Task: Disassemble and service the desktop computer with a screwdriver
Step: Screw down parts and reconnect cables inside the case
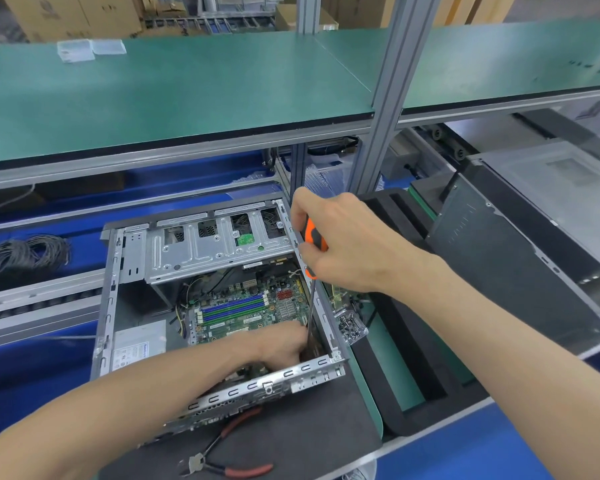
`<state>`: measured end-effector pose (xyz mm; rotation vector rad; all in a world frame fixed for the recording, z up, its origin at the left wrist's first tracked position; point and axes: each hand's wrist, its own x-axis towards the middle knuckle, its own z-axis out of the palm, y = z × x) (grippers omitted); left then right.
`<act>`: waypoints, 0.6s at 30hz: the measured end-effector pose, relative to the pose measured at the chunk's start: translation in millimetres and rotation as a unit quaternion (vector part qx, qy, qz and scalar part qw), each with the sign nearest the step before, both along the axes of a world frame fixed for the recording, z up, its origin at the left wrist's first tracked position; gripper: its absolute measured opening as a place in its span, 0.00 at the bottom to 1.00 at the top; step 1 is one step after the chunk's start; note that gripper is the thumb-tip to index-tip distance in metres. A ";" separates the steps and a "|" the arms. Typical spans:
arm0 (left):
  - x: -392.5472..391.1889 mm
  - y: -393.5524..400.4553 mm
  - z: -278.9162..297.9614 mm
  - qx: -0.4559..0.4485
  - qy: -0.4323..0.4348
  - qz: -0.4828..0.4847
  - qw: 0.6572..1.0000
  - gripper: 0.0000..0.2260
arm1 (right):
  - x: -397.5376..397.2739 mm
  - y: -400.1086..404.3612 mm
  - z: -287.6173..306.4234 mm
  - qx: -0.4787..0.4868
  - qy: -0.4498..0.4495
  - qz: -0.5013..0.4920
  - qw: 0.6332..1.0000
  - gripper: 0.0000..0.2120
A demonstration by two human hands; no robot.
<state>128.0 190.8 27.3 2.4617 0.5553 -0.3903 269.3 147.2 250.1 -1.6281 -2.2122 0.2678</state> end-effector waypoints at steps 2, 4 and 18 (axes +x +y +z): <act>-6.7 6.1 -4.1 -0.031 0.029 0.001 0.999 0.13 | 1.3 2.5 1.6 0.009 0.015 -0.011 1.000 0.09; -13.8 17.1 -3.8 -0.051 0.045 0.012 0.998 0.12 | 2.1 4.6 2.2 0.022 0.031 -0.018 0.999 0.09; -54.8 87.9 5.8 0.006 0.098 0.217 0.971 0.14 | -6.0 20.7 -12.2 0.078 0.053 -0.026 0.995 0.11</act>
